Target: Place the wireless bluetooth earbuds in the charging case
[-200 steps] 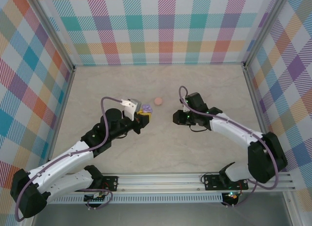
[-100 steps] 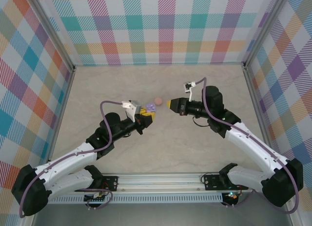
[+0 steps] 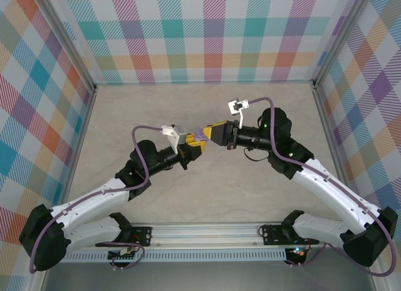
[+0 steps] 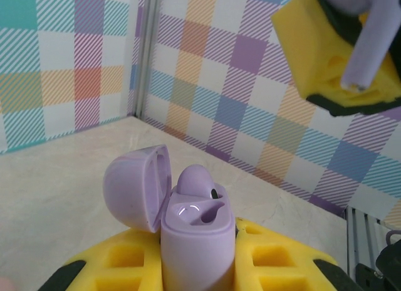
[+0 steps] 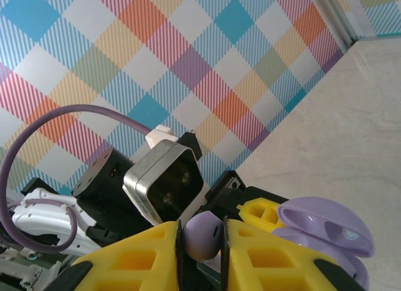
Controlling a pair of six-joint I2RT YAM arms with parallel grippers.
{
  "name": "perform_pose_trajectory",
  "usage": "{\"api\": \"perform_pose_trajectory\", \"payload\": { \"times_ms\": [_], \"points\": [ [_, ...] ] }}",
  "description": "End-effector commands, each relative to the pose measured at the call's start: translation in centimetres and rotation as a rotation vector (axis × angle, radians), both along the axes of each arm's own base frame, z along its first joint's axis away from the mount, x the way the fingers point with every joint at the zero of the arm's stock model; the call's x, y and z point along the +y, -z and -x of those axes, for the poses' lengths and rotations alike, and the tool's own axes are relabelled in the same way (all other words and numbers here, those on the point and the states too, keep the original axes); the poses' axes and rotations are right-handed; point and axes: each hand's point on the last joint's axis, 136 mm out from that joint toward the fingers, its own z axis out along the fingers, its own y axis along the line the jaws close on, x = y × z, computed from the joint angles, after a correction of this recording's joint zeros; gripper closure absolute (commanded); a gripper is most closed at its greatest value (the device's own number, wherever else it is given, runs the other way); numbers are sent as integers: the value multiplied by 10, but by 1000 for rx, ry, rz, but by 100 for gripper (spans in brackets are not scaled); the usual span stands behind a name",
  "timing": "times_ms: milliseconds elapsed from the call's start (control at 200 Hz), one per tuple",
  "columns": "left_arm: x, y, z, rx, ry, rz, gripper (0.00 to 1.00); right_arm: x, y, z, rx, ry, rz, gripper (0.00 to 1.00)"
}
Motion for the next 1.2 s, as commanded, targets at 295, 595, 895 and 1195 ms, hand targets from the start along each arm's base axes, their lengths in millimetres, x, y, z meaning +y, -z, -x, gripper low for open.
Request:
{"api": "perform_pose_trajectory", "payload": {
  "times_ms": [295, 595, 895, 1195],
  "points": [
    [-3, -47, 21, -98, 87, 97, 100, 9, -3, -2, -64, 2, 41, 78],
    [1, -54, 26, -113, 92, 111, 100, 9, 0, -2, -61, 3, 57, 78],
    [1, -56, 26, -114, 93, 109, 100, 12, 3, 0, -53, -8, 68, 78],
    [1, -58, 29, -122, 101, 113, 100, 12, 8, -3, -47, 6, 85, 78]
  ]
}}
